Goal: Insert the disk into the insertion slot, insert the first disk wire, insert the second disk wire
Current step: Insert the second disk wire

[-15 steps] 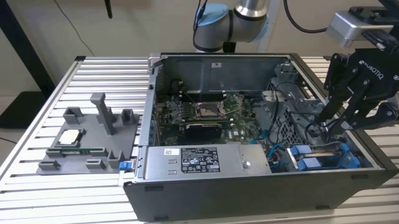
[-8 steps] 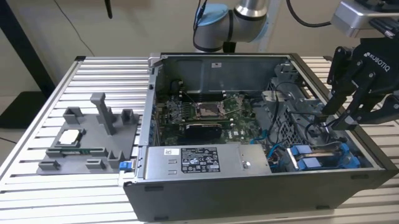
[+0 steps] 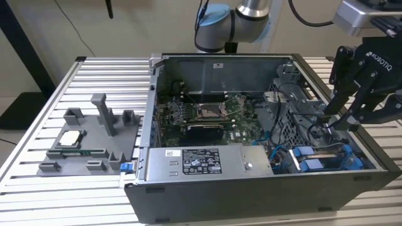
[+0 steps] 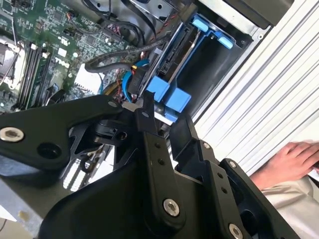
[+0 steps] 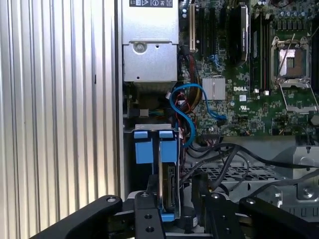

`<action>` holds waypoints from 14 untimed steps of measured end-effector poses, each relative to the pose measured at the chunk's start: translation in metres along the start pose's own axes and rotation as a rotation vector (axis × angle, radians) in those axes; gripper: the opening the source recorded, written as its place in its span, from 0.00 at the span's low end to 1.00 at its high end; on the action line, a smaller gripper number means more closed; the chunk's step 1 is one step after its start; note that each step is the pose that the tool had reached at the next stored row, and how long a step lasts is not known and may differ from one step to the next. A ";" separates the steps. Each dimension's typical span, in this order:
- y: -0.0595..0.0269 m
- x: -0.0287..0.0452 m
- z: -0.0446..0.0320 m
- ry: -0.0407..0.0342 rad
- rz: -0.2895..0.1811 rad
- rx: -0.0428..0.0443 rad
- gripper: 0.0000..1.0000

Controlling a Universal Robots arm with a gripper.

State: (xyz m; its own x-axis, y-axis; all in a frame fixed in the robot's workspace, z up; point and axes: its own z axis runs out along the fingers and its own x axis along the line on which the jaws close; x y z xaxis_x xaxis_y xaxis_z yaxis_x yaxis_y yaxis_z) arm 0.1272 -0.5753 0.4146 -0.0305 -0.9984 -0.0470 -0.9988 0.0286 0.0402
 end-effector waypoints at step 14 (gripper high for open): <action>0.0001 -0.0054 0.0019 -0.0006 -0.001 0.0115 0.40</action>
State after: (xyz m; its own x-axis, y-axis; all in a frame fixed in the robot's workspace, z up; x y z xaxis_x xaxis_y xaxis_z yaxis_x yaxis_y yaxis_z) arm 0.1272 -0.5698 0.4129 -0.0299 -0.9984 -0.0476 -0.9992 0.0286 0.0287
